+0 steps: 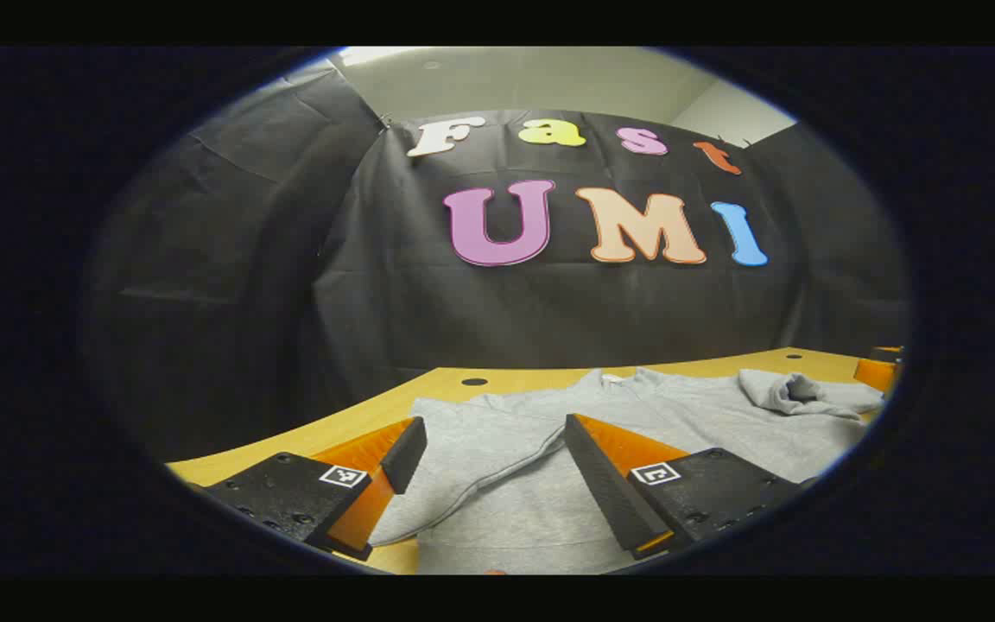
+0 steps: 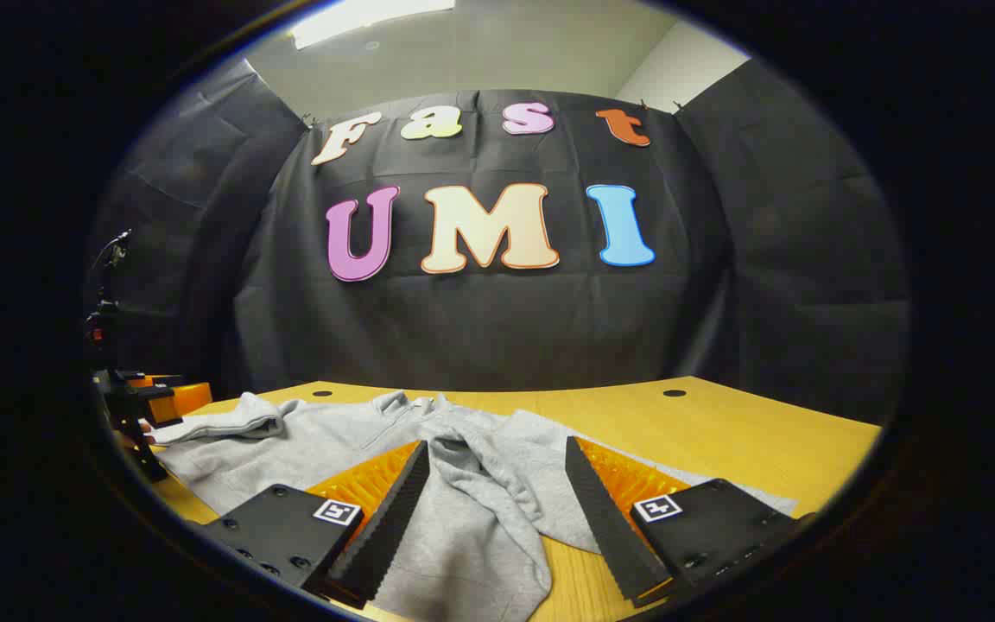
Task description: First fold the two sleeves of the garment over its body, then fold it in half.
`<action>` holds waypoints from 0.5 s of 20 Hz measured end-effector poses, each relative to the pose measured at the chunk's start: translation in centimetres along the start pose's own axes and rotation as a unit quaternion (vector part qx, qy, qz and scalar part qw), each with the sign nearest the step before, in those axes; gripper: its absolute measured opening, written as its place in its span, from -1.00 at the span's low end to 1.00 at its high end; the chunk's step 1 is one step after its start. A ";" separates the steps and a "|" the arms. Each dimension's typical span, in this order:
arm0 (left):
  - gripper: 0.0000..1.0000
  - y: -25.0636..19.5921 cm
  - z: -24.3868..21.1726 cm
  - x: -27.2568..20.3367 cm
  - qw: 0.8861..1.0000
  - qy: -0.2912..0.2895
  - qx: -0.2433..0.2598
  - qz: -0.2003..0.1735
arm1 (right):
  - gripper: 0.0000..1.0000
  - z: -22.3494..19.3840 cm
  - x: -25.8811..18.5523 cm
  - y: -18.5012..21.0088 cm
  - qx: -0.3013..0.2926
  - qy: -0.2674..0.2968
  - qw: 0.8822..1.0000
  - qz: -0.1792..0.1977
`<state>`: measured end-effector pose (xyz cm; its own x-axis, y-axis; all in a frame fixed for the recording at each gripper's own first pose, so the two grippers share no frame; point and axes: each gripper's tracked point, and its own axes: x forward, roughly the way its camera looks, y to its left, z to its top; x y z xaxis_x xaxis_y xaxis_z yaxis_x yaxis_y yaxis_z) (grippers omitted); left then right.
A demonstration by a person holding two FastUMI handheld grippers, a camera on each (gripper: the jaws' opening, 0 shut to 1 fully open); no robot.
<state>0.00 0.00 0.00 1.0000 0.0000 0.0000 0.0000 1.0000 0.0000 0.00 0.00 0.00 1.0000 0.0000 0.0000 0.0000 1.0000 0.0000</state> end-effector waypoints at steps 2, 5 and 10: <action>0.92 -0.1 -0.1 0.0 1.000 0.002 0.001 0.000 | 0.96 -0.1 0.0 0.1 0.000 0.000 1.000 0.002; 0.92 -0.2 -0.1 0.1 1.000 0.001 0.000 0.000 | 0.96 -0.1 0.0 0.1 0.000 0.000 1.000 0.003; 0.89 -0.2 -0.2 0.1 1.000 0.001 0.000 0.000 | 0.96 -0.1 0.0 0.1 0.000 0.000 1.000 0.003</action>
<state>0.11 -0.17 -0.19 1.0000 0.0003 -0.0011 -0.0003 1.0000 -0.0004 0.00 0.11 -0.09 1.0000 0.0065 -0.0007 -0.0065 1.0000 0.0006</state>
